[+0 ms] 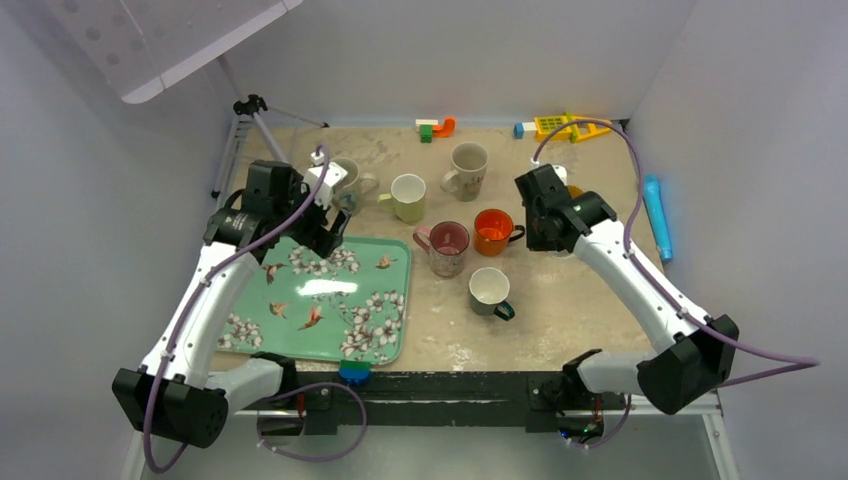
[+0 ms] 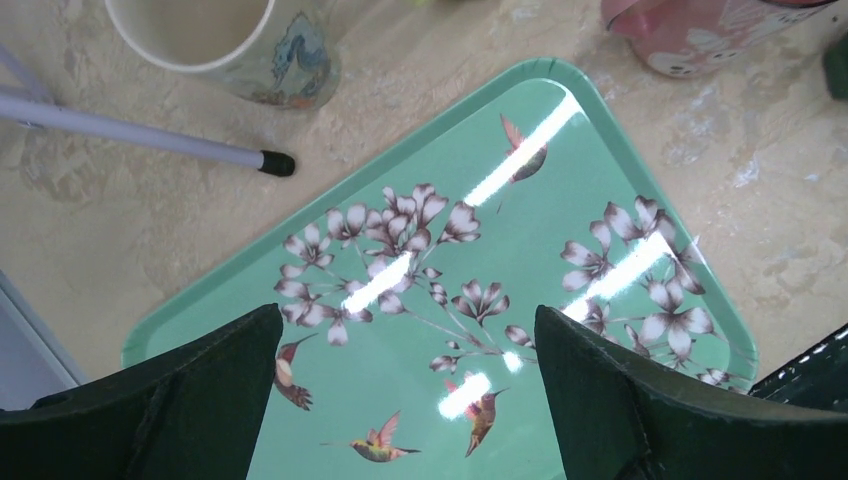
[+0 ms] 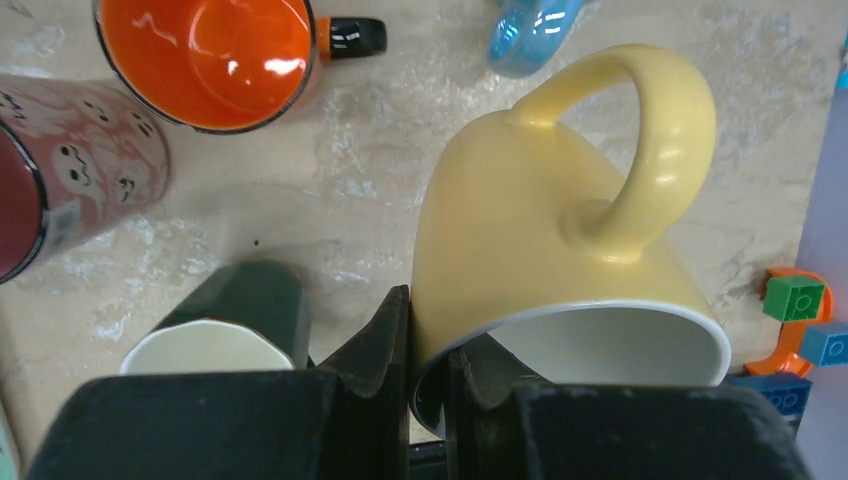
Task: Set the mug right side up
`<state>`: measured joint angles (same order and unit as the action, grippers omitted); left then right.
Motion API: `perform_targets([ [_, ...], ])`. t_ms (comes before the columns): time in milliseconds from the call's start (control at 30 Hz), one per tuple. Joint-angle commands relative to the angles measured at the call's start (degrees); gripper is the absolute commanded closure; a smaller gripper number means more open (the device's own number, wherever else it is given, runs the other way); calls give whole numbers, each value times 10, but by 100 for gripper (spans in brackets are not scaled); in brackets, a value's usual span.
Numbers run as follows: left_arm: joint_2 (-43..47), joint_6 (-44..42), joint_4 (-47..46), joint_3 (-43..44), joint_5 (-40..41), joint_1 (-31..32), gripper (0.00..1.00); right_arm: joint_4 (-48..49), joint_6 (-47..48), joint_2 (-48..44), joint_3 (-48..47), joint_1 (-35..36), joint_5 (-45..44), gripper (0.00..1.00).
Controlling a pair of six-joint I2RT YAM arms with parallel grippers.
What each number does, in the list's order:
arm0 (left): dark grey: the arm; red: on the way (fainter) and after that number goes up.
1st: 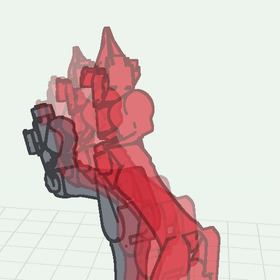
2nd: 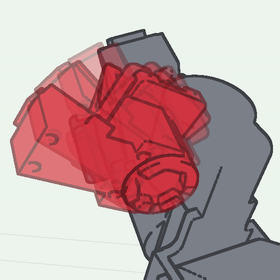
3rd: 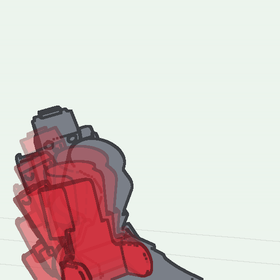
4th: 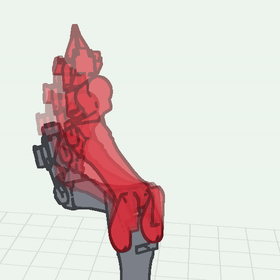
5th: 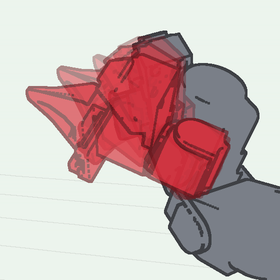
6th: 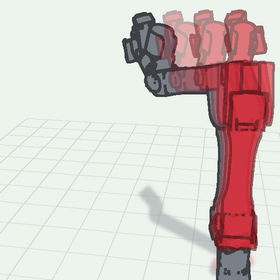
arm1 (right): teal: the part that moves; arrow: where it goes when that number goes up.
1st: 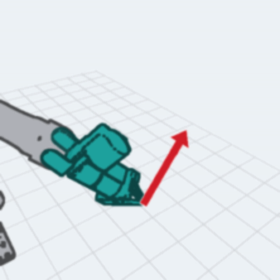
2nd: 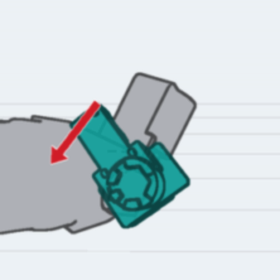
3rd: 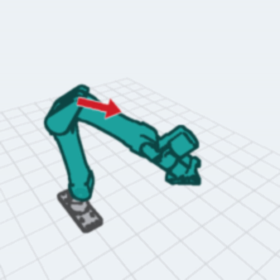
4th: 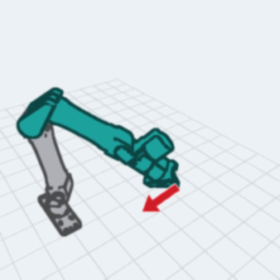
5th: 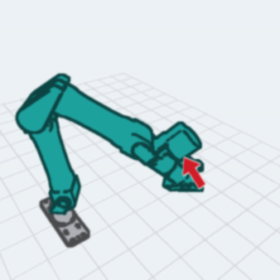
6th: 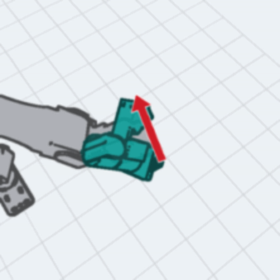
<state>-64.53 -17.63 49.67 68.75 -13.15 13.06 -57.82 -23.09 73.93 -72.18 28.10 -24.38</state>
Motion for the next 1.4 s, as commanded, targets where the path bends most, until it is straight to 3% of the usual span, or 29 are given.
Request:
perform_targets([
  [0, 22, -12, -70, -43, 12, -12, 0, 8, 16, 0, 11, -32, 32, 100],
  [267, 31, 1, -109, -96, 13, -27, 0, 89, 62, 67, 79, -69, 147, 100],
  [600, 29, 11, -113, -110, 3, -28, 0, 131, 92, 143, 93, -75, 162, 100],
  [667, 29, 11, -113, -113, 1, -27, 0, 132, 92, 145, 91, -76, 156, 92],
  [767, 29, 10, -116, -114, 2, -28, 0, 127, 89, 131, 85, -75, 141, 64],
  [900, 29, 11, -118, -115, -8, -28, 0, 111, 83, 97, 61, -75, 122, 45],
  [1033, 31, 10, -117, -119, -17, -28, 0, 95, 77, 55, 27, -75, 89, 32],
  [1200, 50, 29, -137, -130, -58, -36, 0, 107, 79, -14, -6, -74, 65, 25],
  [1300, 72, 67, -192, -157, -42, -42, 0, 218, 86, -104, 24, -74, 58, 23],
  [1367, 79, 94, -231, -175, 7, -43, 0, 360, 102, -193, 96, -75, 96, 19],
])
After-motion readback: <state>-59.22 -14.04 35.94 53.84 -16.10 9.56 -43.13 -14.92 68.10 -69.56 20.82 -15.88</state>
